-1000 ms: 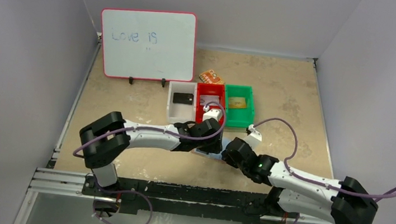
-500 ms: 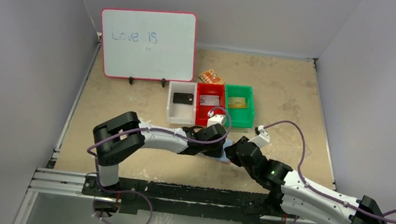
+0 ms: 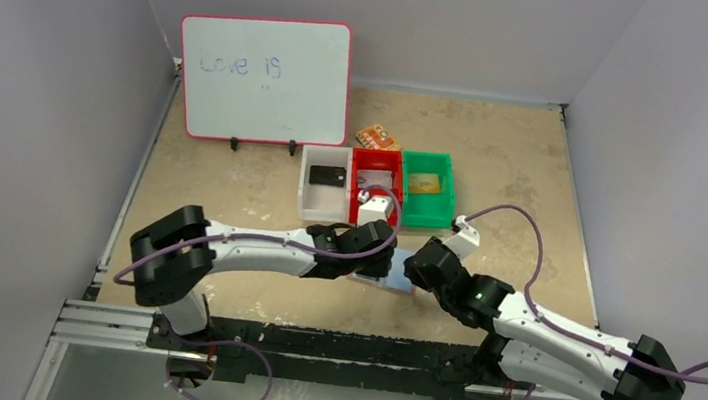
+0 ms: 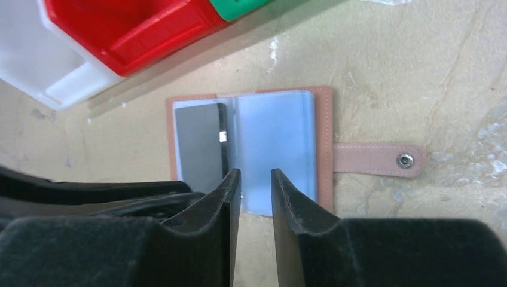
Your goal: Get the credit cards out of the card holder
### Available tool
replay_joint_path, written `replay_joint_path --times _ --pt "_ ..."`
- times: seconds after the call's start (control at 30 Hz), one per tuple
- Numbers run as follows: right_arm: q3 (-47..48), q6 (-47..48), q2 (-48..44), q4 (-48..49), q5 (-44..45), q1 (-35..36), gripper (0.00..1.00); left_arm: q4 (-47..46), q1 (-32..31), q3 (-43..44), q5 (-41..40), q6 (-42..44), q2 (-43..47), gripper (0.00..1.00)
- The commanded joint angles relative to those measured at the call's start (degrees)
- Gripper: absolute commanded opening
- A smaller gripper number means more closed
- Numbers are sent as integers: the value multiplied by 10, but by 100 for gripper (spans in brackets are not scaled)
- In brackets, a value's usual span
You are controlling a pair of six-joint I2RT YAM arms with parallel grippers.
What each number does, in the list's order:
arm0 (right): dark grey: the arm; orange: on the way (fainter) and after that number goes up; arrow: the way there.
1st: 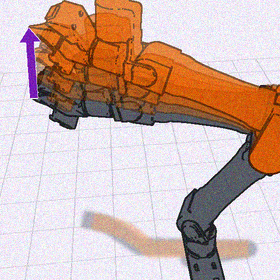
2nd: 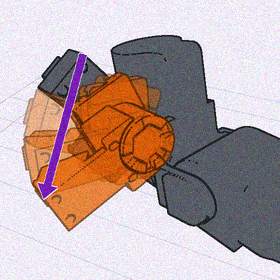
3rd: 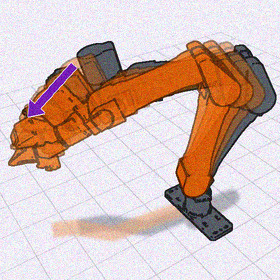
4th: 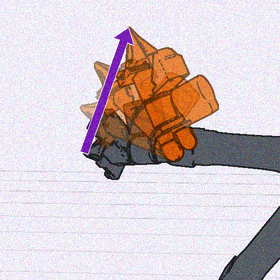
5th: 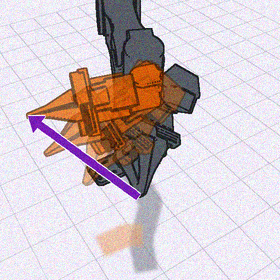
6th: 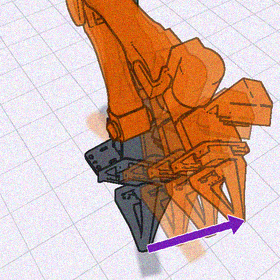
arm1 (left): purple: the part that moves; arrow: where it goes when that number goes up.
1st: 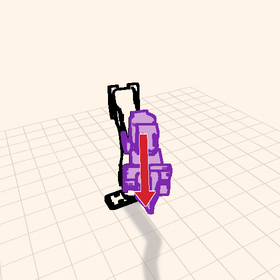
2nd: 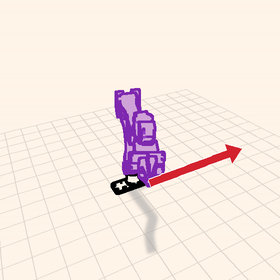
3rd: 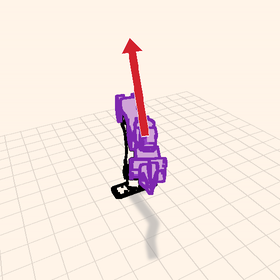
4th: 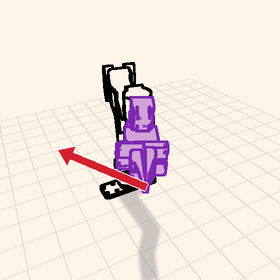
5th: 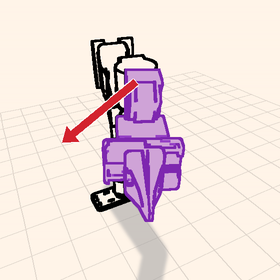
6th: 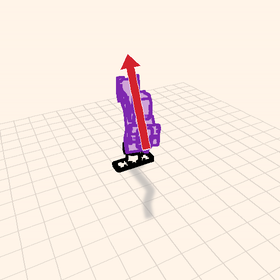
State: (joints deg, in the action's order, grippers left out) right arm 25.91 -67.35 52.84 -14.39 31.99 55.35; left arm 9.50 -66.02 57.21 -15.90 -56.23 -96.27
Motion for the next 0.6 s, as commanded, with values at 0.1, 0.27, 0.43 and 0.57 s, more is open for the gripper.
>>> replay_joint_path --times 0.1,0.27,0.43,0.57 --pt "-3 56 -23 86 -22 -8 34 97 1 -25 -173 -21 118 37" --pt "-5 71 -14 140 -50 -9 53 176 16 -21 -225 -39 133 43" --pt "-13 81 7 197 -83 -9 80 201 53 -49 -242 -77 165 60" --pt "11 60 43 192 -88 -9 99 155 74 -104 -219 -100 218 71"
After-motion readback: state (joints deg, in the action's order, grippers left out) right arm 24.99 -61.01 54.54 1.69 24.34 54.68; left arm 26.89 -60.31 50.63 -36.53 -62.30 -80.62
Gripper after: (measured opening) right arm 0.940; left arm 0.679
